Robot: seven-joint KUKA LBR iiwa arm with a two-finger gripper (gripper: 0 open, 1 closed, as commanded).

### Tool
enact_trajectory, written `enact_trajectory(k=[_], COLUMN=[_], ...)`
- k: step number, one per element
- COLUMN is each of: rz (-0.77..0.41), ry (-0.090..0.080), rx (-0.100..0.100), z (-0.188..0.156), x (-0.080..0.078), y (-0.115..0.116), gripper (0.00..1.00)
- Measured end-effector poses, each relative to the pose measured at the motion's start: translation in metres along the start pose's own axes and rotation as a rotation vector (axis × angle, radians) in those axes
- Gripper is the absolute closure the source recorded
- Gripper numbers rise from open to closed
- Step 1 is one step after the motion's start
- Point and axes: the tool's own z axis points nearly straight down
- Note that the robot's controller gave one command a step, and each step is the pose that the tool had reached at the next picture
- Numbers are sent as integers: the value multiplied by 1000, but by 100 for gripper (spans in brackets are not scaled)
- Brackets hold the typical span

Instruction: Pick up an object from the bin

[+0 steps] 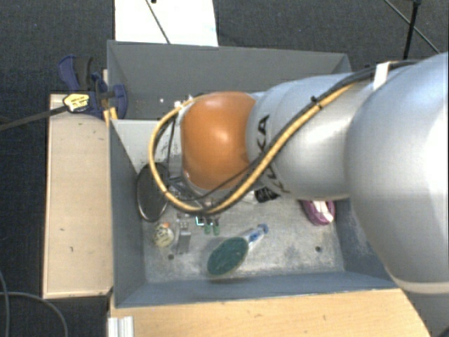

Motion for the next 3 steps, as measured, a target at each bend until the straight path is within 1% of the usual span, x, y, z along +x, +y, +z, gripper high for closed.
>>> enact_trajectory(k=[1, 2, 3], rz=[162, -257, -257], ry=[-7, -25, -8], rx=[-3, 2, -2], z=[58, 69, 72], x=[-40, -38, -32], y=[20, 21, 25], gripper=[0, 0, 100])
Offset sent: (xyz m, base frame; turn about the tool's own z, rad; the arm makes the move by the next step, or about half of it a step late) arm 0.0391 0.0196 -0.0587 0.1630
